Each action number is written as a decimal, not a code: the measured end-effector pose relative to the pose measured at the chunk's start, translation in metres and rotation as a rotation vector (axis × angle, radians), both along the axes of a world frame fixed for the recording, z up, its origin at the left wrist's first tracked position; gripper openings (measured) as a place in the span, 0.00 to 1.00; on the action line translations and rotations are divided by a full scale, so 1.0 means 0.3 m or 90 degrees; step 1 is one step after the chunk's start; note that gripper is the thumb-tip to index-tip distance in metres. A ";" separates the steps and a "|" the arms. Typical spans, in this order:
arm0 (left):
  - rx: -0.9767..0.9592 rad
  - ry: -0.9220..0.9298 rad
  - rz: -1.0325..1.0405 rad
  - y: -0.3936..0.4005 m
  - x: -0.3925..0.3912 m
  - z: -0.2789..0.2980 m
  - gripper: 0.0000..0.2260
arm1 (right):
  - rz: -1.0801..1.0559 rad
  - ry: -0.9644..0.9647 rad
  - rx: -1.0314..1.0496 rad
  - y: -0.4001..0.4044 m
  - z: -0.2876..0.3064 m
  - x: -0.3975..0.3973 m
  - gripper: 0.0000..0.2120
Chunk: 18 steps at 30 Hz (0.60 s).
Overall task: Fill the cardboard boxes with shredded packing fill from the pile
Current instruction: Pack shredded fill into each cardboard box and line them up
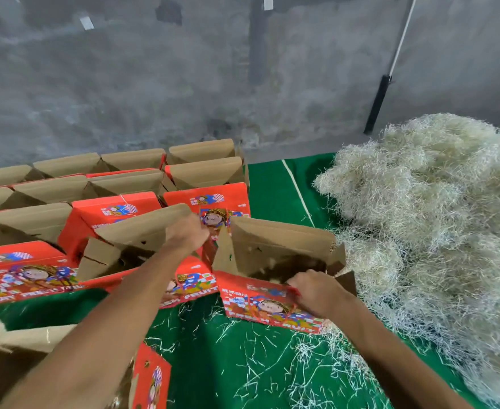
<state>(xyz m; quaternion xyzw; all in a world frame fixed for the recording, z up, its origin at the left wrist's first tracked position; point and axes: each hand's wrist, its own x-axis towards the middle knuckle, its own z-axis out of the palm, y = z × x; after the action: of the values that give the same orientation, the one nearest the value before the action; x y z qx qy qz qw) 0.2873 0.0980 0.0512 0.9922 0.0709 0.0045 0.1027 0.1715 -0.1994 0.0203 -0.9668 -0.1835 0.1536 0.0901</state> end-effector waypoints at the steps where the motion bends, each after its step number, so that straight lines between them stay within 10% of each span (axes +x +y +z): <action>1: 0.021 -0.014 0.002 0.009 0.022 -0.005 0.09 | 0.008 0.001 -0.019 -0.003 -0.006 0.002 0.12; 14: -0.018 -0.141 -0.198 -0.222 0.050 0.005 0.24 | -0.016 -0.007 0.055 -0.011 0.011 -0.035 0.13; 18: -0.083 0.056 -0.336 -0.338 -0.037 -0.014 0.24 | -0.006 -0.007 0.046 -0.019 0.027 -0.065 0.14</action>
<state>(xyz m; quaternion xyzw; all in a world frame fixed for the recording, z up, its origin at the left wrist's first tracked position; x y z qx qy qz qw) 0.2763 -0.0034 0.0470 0.9669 -0.1853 -0.0699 0.1609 0.1519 -0.2051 0.0283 -0.9645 -0.1850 0.1411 0.1246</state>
